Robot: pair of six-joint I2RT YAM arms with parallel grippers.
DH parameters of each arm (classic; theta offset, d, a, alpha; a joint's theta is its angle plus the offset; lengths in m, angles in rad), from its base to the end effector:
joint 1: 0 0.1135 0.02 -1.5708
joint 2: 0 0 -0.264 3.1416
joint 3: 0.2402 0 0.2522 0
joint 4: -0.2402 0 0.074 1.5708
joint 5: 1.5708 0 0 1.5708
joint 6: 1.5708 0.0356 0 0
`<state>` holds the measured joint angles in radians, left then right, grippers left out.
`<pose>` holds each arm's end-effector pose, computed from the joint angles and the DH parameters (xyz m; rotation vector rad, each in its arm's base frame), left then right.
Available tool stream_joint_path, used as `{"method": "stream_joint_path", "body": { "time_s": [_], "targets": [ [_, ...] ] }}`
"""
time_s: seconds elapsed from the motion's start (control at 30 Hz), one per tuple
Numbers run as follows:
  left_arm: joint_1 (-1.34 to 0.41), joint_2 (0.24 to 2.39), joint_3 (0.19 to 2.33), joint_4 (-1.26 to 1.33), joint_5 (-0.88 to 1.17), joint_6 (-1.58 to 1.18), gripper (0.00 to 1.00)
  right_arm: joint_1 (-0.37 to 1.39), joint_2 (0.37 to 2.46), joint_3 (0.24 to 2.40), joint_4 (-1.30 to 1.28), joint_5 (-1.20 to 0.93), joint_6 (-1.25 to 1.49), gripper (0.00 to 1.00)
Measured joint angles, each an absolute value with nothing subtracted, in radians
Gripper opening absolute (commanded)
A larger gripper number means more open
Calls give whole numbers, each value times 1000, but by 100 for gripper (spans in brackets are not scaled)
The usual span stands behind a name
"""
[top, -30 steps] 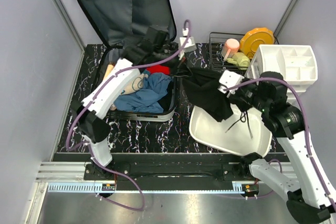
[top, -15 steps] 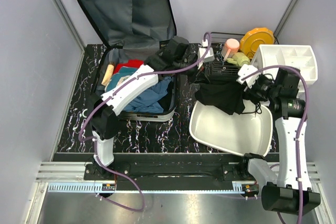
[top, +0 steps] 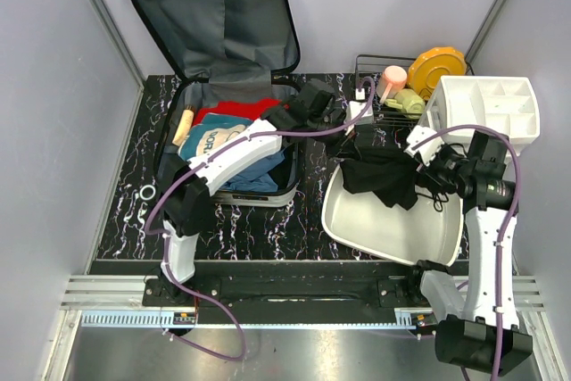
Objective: Open, take out, and arrange the luggage
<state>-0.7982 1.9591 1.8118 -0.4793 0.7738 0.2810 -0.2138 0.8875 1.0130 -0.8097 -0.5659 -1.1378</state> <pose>0.2974 -0.3408 0.3229 1.4998 1.6271 -1.1363 0.1697 -0.0173 0.3427 -1.2053 1.7649 -0.1485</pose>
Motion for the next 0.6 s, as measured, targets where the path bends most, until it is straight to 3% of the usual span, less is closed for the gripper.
{"method": "stream_joint_path", "body": {
  "time_s": [0.27, 0.47, 0.57, 0.6],
  "targets": [
    [-806, 1983, 1863, -477, 744, 345, 0, -262, 891, 983, -796, -607, -1194, 0],
    [-862, 1946, 1579, -480, 740, 492, 1, -263, 766, 762, -918, -658, -1338, 1],
    [-898, 1946, 1491, -498, 736, 533, 12, -263, 747, 676, -997, -674, -1404, 28],
    [-904, 1946, 1477, -501, 736, 550, 17, -263, 747, 654, -1025, -676, -1427, 46]
  ]
}}
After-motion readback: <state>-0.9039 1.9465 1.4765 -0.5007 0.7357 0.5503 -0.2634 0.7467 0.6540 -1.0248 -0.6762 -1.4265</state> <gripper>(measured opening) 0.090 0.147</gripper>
